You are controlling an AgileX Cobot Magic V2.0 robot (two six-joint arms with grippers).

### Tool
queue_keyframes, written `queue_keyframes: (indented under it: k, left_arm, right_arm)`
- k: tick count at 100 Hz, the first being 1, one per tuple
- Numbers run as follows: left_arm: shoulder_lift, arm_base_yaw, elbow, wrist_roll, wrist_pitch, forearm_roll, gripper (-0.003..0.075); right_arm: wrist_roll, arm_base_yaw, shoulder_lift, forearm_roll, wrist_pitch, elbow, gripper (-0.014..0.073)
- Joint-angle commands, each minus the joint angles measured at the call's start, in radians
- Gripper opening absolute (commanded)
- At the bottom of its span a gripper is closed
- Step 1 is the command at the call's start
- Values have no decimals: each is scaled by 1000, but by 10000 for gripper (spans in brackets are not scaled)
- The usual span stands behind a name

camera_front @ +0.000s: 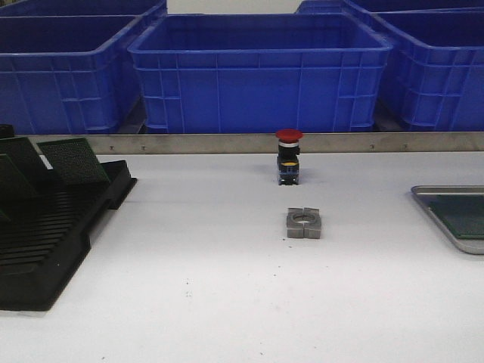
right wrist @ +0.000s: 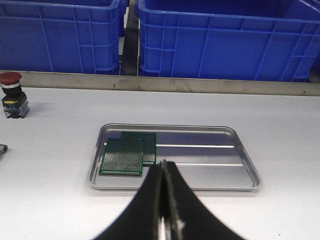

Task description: Place circuit board on tray

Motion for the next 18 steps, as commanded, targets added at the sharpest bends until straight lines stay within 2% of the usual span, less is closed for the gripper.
queue_keyframes:
  k: [1, 18]
  left_arm:
    - [-32, -7, 29, 0, -74, -9, -17]
    - [-32, -7, 29, 0, -74, -9, -17]
  right_arm:
    - [4, -4, -20, -11, -69, 2, -59]
    - [4, -4, -20, -11, -69, 2, -59]
